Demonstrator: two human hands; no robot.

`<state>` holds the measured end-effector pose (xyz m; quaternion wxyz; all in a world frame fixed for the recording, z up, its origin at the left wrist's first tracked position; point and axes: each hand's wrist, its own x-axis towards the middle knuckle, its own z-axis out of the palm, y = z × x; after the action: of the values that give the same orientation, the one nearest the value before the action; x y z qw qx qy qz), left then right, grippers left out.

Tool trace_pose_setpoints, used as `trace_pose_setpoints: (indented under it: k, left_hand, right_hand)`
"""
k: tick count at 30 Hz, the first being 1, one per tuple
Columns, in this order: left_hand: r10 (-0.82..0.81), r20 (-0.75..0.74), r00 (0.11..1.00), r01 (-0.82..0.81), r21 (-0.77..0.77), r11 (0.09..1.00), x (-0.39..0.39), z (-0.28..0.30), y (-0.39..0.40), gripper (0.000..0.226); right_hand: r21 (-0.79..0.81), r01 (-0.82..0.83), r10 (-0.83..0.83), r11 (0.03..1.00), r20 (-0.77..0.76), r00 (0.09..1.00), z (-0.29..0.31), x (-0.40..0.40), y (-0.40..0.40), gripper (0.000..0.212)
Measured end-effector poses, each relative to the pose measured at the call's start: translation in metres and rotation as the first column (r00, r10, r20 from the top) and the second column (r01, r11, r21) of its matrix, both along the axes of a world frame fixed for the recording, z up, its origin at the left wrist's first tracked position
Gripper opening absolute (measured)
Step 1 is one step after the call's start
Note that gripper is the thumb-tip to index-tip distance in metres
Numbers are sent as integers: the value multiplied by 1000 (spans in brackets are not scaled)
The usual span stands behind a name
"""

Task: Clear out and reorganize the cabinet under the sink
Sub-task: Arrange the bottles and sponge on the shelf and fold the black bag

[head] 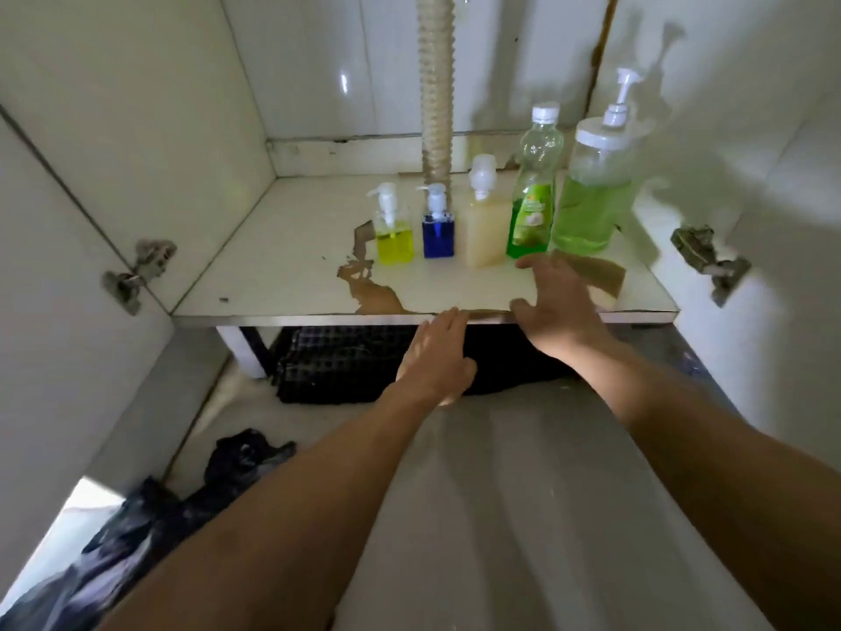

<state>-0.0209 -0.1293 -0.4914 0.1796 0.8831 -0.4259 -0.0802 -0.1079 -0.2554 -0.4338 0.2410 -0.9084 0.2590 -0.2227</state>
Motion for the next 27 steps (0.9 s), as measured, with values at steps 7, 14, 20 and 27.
trace_pose_setpoints:
  k: [7,14,20,27]
  left_hand:
    - [338,29,941,-338,177,924,-17,-21,163,43]
    - [641,32,767,-604,374,704,-70,9,315,27]
    - [726,104,680,-675,474,565,-79,-26,377,61]
    - [745,-133,653,-626,459,631,-83,-35,393,25]
  right_hand:
    - [301,-210,225,930,-16,974,-78,37,137,32]
    - [451,-413,558,791,-254,790,-90,42,255,31]
    - [365,-617,698,697,-544,466,-122,54,292,55]
    - [439,-384,581,812,-542,608,-137,17,300,38]
